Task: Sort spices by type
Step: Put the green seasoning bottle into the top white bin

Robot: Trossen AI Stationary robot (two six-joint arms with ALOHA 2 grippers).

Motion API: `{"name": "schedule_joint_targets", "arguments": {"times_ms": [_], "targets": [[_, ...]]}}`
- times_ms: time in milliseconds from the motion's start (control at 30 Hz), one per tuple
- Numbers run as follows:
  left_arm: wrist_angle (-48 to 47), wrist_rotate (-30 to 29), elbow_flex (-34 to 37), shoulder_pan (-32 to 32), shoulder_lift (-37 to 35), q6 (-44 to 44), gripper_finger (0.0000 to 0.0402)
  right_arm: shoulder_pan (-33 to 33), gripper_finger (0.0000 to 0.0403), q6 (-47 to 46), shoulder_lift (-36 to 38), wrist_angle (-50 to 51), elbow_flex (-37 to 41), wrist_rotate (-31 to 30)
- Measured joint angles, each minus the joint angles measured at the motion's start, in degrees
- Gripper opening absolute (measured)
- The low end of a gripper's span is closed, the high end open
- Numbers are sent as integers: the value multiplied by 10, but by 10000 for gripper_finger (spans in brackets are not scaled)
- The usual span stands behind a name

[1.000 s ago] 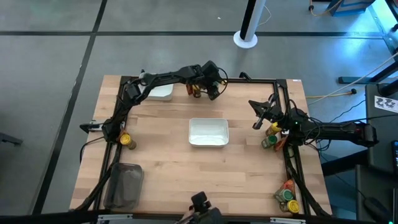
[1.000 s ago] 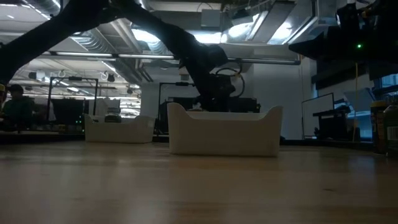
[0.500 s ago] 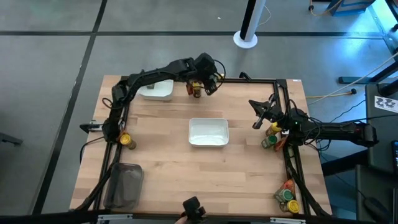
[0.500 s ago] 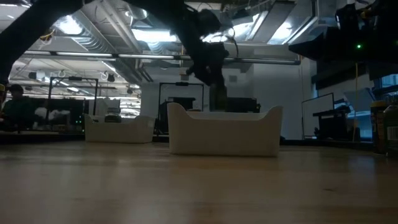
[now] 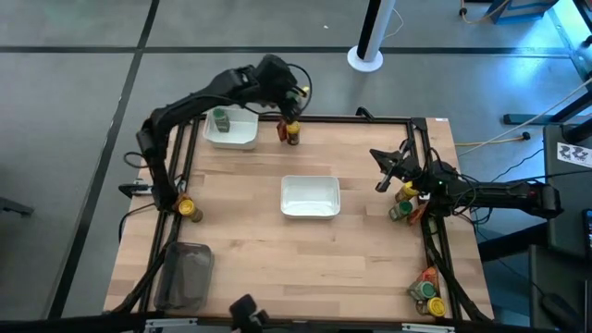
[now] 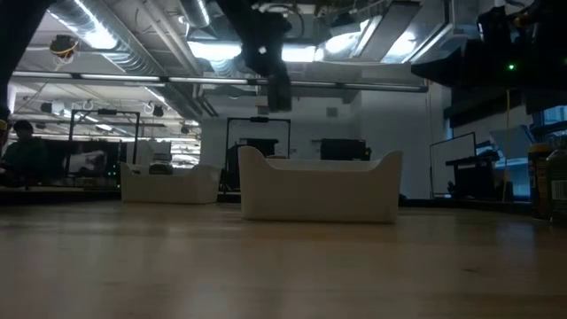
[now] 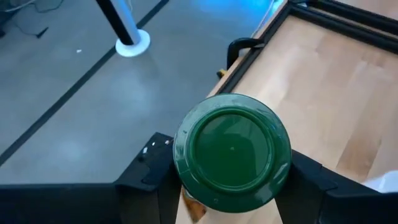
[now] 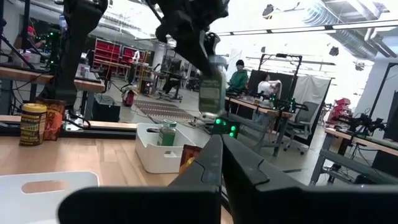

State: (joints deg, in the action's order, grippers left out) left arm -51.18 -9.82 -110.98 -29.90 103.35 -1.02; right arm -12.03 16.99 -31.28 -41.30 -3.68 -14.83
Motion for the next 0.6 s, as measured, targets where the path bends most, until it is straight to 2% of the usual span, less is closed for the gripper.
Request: {"name": "schedule_joint_targets", "arguments": {"times_ms": [100, 333, 600], "targets": [[-28, -3, 0, -10, -18, -6, 183, 0, 12, 0, 0, 2, 0, 0], [-103, -53, 0, -38, -56, -32, 182, 0, 12, -1, 0, 9, 0, 0], [-154, -65, 0, -75, -66, -52, 183, 0, 12, -2, 0, 10, 0, 0]]}}
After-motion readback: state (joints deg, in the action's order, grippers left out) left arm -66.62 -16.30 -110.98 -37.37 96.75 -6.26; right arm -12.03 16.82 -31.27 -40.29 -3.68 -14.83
